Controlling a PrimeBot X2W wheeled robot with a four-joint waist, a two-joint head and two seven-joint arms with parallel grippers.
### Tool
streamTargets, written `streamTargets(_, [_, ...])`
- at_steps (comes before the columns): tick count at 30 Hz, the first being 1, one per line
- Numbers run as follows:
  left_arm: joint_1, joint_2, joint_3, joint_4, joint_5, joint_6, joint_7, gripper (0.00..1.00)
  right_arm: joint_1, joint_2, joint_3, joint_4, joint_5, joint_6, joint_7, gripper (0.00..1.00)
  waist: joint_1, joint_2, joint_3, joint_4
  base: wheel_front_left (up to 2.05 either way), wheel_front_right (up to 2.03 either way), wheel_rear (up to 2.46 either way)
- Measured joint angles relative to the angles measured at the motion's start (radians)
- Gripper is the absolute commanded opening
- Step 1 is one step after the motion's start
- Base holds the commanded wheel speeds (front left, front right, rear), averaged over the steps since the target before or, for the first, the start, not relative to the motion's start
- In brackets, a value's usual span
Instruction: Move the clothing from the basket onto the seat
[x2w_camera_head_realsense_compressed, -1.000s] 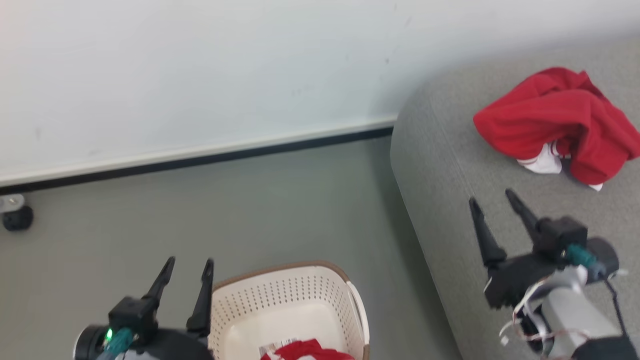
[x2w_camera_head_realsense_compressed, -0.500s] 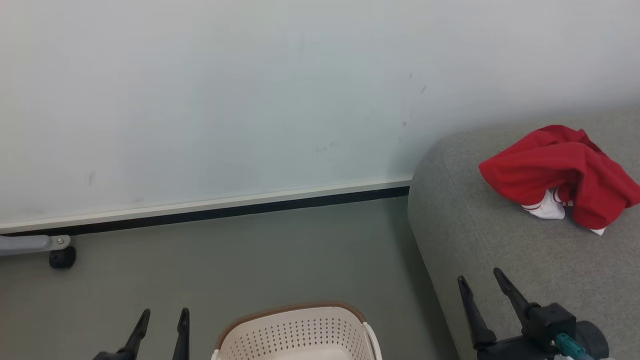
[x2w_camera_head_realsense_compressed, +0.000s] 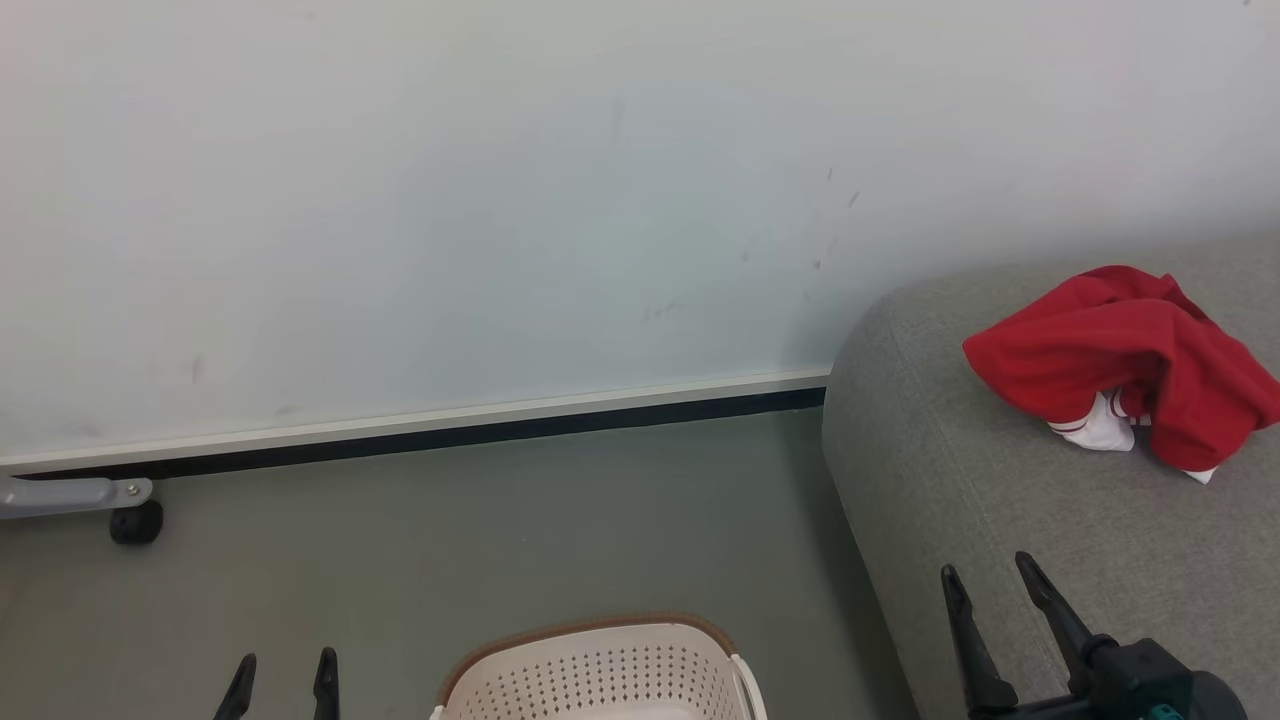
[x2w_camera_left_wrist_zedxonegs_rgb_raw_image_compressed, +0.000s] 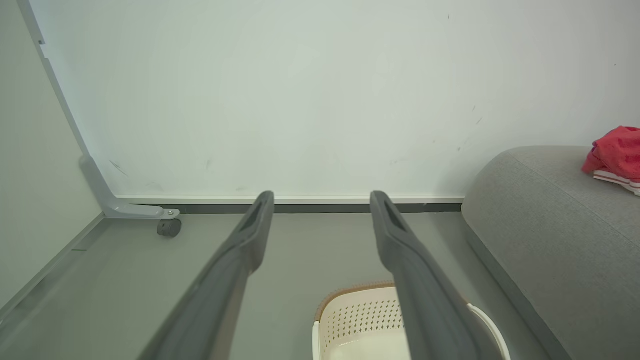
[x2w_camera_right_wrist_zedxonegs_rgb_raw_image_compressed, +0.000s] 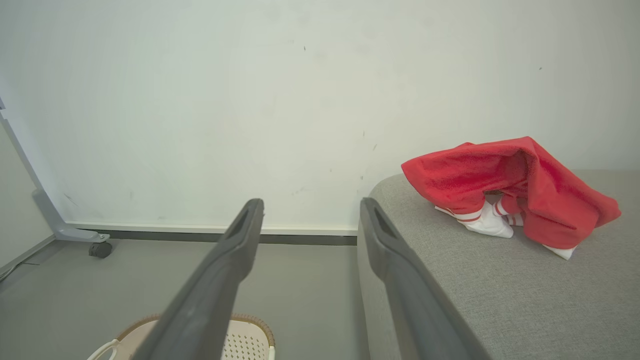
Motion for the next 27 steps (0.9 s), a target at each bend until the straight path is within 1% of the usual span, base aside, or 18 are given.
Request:
streamTargets(11, [0.002, -0.013, 0.015, -0.026, 0.032, 0.000, 0.000, 1.00, 0.020, -0.001, -0.020, -0.042, -0.023, -0.001, 0.000, 1.00, 0.0000, 0.0001, -0.002, -0.001, 0.00, 0.00, 0.00])
streamTargets(27, [0.031, -0.021, 0.028, -0.052, 0.048, -0.001, 0.000, 1.00, 0.046, -0.004, -0.049, -0.081, -0.033, -0.008, 0.000, 1.00, 0.0000, 0.0000, 0.009, 0.000, 0.00, 0.00, 0.00])
